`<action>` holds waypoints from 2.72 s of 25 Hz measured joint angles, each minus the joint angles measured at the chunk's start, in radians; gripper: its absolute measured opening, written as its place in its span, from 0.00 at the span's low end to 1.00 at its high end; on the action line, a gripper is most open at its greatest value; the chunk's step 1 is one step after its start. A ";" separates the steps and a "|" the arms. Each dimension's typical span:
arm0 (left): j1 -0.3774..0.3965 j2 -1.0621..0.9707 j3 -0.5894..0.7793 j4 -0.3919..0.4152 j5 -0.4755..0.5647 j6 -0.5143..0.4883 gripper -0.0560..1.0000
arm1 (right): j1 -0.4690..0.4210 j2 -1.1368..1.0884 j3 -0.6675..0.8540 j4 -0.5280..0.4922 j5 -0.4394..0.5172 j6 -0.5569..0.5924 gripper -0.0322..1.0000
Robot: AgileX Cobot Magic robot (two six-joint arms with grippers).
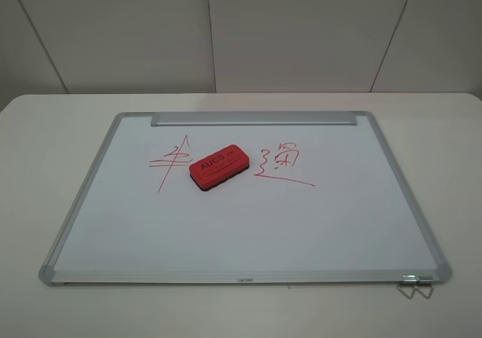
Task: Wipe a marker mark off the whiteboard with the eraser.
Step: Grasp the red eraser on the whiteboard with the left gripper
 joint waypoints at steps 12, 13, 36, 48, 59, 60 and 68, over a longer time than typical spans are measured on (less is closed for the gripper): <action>0.000 0.000 0.000 0.000 0.000 0.000 0.77 | 0.000 0.000 0.000 -0.006 0.000 0.000 0.83; 0.000 0.000 0.000 0.000 0.000 0.000 0.77 | 0.000 0.000 0.000 0.000 0.000 0.000 0.83; -0.025 0.000 0.000 0.000 0.000 0.000 0.77 | 0.000 0.000 0.000 -0.006 0.000 0.000 0.83; -0.091 0.471 -0.086 -0.032 -0.094 0.084 0.77 | 0.000 0.000 0.000 0.000 0.000 0.000 0.83; -0.274 1.441 -0.667 -0.009 -0.057 0.221 0.77 | 0.000 0.000 0.000 0.000 0.000 0.000 0.83; -0.295 1.509 -0.719 -0.006 -0.050 0.234 0.77 | 0.000 0.000 0.000 0.000 0.000 0.000 0.83; -0.453 1.911 -1.090 0.000 0.047 0.352 0.77 | 0.000 0.000 0.000 0.000 0.000 0.000 0.83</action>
